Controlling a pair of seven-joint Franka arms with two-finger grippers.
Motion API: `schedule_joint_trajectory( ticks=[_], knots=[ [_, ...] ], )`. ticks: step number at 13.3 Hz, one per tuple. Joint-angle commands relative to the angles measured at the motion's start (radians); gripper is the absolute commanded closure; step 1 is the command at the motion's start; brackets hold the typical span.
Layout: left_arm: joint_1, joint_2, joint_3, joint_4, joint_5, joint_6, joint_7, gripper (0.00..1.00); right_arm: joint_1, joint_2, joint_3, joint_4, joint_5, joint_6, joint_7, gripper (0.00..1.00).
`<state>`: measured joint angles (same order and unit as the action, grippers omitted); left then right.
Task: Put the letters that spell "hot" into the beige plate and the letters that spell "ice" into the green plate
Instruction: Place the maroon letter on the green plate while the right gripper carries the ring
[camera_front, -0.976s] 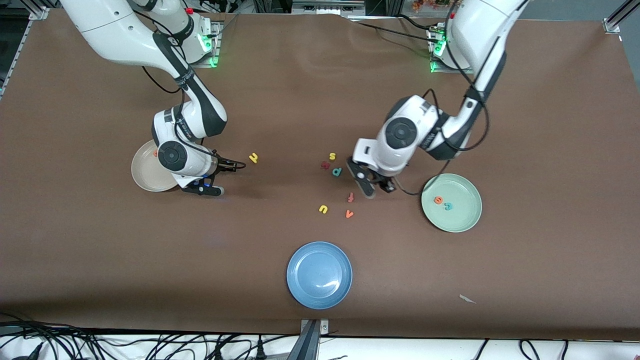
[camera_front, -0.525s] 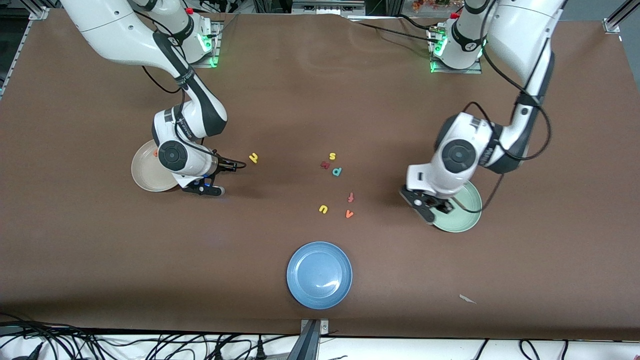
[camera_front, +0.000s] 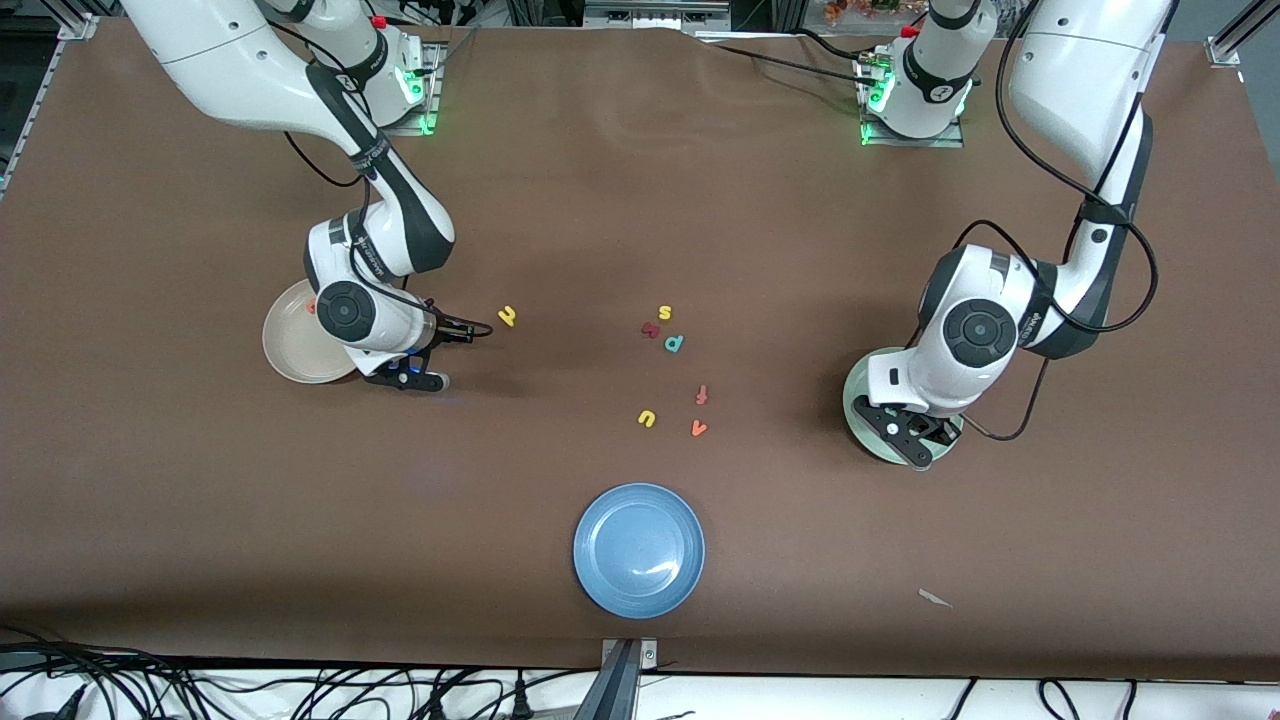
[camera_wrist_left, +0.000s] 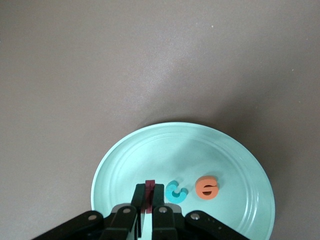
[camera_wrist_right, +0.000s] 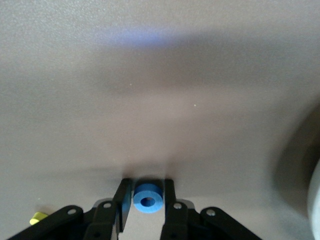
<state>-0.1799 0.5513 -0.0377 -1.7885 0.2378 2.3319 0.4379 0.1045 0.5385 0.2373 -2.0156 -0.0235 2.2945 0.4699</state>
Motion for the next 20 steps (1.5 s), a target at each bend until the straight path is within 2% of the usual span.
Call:
schedule_joint_trajectory(
  ticks=[1, 6, 8, 9, 10, 11, 15, 17, 19, 20],
  knots=[
    [0.01, 0.012, -0.002, -0.003, 0.018, 0.018, -0.013, 1.0, 0.0, 0.003, -0.003, -0.029, 0.008, 0.013, -0.004, 0.7],
    [0.066, 0.024, -0.002, -0.012, 0.015, 0.017, -0.01, 1.0, 0.001, -0.002, 0.003, -0.043, -0.001, 0.028, -0.002, 0.7],
    [0.071, 0.025, -0.002, -0.015, 0.015, 0.017, -0.011, 1.0, 0.001, -0.006, 0.013, -0.084, -0.004, 0.1, -0.002, 0.7],
    [0.071, 0.025, -0.002, -0.015, 0.015, 0.017, -0.014, 0.95, 0.001, -0.006, 0.013, -0.089, -0.004, 0.111, -0.002, 0.7],
    [0.071, 0.024, -0.002, -0.012, 0.015, 0.017, -0.014, 0.61, 0.001, -0.008, 0.013, -0.091, -0.004, 0.111, -0.002, 0.7],
    [0.071, 0.022, -0.002, -0.012, 0.014, 0.014, -0.014, 0.01, 0.001, -0.008, 0.013, -0.091, -0.003, 0.111, -0.002, 0.7],
    [0.073, -0.013, -0.004, -0.003, 0.006, -0.017, -0.024, 0.0, 0.001, -0.006, 0.013, -0.094, -0.003, 0.117, -0.002, 0.73],
    [0.071, -0.06, -0.004, 0.004, -0.075, -0.077, -0.065, 0.0, 0.001, -0.008, 0.013, -0.092, -0.003, 0.114, -0.001, 0.81],
    [0.071, -0.131, -0.002, 0.023, -0.106, -0.182, -0.125, 0.0, 0.001, -0.008, 0.013, -0.091, -0.003, 0.112, -0.001, 0.81],
    [0.069, -0.161, -0.001, 0.05, -0.138, -0.281, -0.19, 0.0, 0.001, -0.008, 0.013, -0.089, -0.004, 0.109, -0.001, 0.81]
  ],
)
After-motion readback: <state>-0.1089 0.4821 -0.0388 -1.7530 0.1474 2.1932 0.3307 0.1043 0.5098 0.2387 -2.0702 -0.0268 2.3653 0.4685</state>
